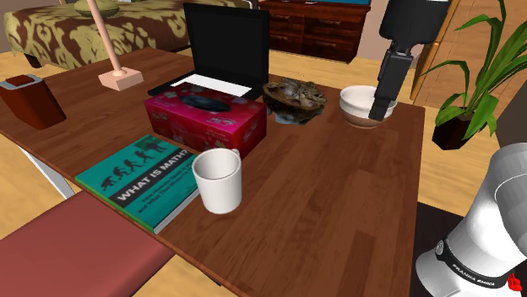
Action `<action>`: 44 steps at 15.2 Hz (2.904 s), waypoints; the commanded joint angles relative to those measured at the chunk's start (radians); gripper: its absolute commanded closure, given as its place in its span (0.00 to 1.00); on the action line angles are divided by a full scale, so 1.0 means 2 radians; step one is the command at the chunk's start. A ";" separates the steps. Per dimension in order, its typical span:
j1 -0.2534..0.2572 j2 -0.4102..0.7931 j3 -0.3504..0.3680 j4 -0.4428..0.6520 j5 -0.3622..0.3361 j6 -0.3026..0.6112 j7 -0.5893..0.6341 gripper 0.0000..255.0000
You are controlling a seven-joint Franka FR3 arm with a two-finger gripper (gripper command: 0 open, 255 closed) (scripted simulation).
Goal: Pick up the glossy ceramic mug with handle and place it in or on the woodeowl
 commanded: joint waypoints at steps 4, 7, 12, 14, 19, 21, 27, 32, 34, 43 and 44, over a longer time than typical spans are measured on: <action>0.005 0.048 0.026 0.019 0.008 0.028 0.019 0.00; 0.008 0.098 0.051 0.044 0.012 0.052 0.038 0.00; 0.011 0.188 0.092 0.097 0.006 0.085 0.073 0.00; 0.012 0.225 0.108 0.123 -0.001 0.095 0.088 0.00; 0.016 0.324 0.145 0.198 -0.030 0.110 0.131 0.00; 0.020 0.366 0.158 0.233 -0.047 0.111 0.149 0.00; 0.041 0.469 0.179 0.320 -0.095 0.109 0.192 0.00; 0.039 0.469 0.178 0.287 -0.096 0.142 0.193 0.00; 0.039 0.470 0.178 0.277 -0.096 0.153 0.193 0.00; 0.039 0.470 0.178 0.277 -0.096 0.153 0.193 1.00; 0.039 0.470 0.178 0.277 -0.096 0.153 0.193 1.00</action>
